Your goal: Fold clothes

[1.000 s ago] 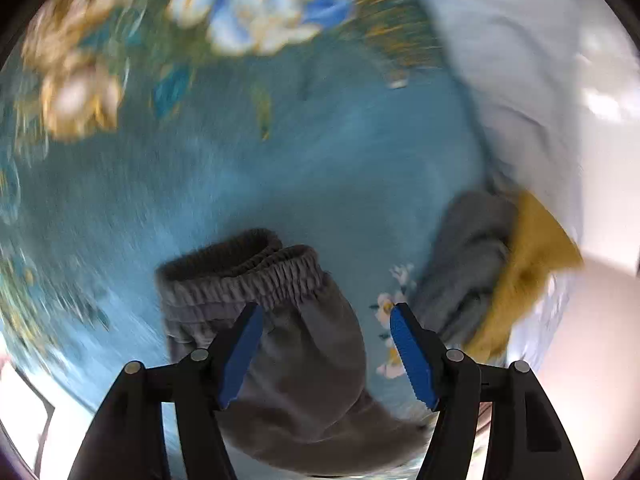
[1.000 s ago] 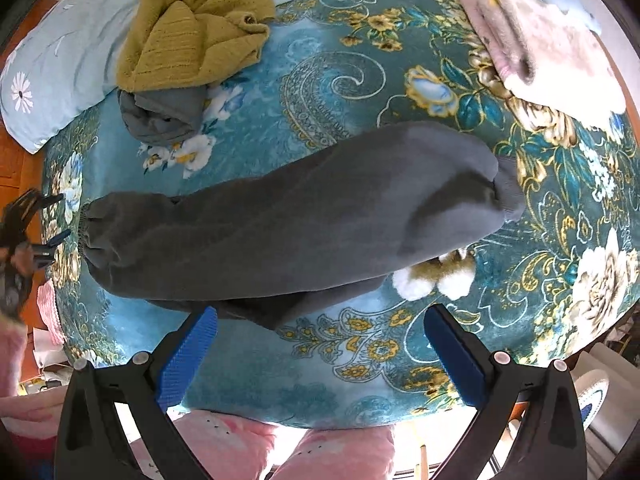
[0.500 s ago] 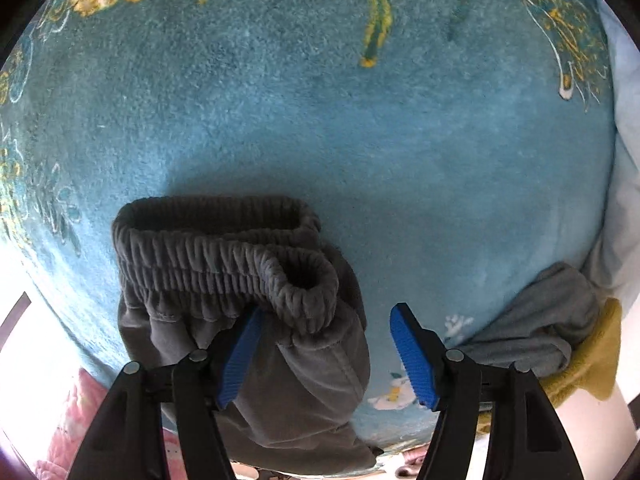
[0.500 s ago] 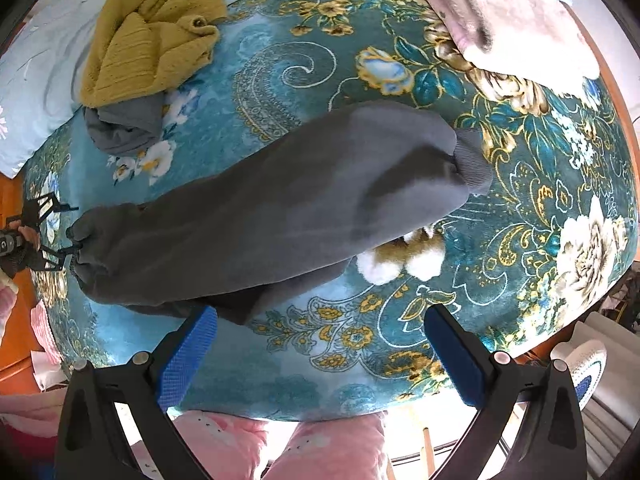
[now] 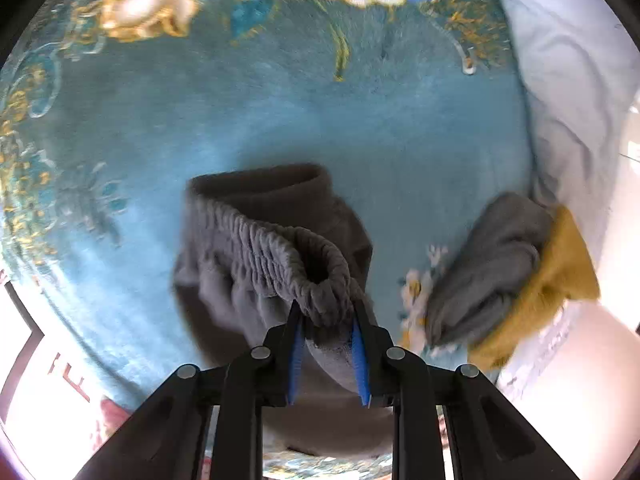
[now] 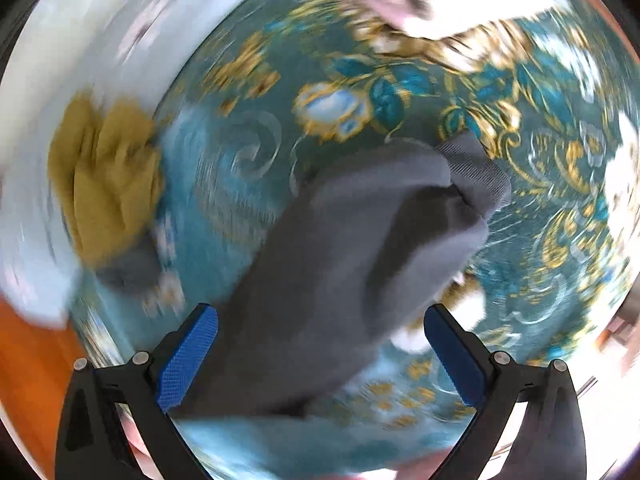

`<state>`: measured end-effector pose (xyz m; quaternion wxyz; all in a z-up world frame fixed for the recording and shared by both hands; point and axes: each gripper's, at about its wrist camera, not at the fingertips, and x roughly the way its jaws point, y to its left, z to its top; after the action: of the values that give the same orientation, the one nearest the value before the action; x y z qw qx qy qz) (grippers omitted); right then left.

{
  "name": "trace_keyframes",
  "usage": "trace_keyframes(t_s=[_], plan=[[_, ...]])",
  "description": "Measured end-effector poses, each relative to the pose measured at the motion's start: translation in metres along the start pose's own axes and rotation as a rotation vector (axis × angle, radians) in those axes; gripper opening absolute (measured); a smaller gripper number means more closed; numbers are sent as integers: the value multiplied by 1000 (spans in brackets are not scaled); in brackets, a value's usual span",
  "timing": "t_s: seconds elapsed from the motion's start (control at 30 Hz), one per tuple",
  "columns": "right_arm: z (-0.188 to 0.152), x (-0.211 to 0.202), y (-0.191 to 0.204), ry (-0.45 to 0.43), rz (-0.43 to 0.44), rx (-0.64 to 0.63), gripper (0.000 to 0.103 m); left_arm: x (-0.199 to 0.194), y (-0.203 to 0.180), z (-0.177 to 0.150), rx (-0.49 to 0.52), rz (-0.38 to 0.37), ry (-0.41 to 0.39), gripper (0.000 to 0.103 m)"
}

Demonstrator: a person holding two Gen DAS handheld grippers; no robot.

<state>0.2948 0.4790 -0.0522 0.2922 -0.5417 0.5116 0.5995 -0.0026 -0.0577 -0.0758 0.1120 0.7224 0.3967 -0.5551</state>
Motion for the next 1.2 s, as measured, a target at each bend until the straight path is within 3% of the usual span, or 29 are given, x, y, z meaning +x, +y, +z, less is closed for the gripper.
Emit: trace_keyframes(t_s=[0.13,0.27,0.4,0.47,0.5,0.57,0.7,0.77,0.97,1.03,1.13,1.2], plan=[[32,24,-25,-8,97,289,103,-24,45,-16,-32,-25,-25,23],[57,51,-26,8,92,405,99,-43,73,-11,-34,2,-26,23],[72,73,-11,63,-17,366,69,-52,90,-14,-29,29,-24,23],[70,82,-10,103,-63,360,62,-58,96,-14,-24,41,-21,23],[68,85,-11,121,-81,358,51,-61,98,-14,-22,44,-19,23],[62,86,-13,144,-95,356,39,-61,98,-13,-19,43,-20,23],[48,71,-20,136,-28,370,13,-63,86,-12,9,34,-29,22],[42,57,-22,113,18,379,10,-66,69,-10,46,16,-35,21],[54,-15,0,-34,194,315,7,-101,-30,-12,261,-145,-69,19],[64,-50,15,-106,276,258,7,-126,-60,-19,331,-235,-86,18],[67,-122,41,-238,407,142,7,-176,-87,-35,410,-431,-110,18],[60,-172,50,-326,471,56,7,-207,-87,-46,478,-543,-144,18]])
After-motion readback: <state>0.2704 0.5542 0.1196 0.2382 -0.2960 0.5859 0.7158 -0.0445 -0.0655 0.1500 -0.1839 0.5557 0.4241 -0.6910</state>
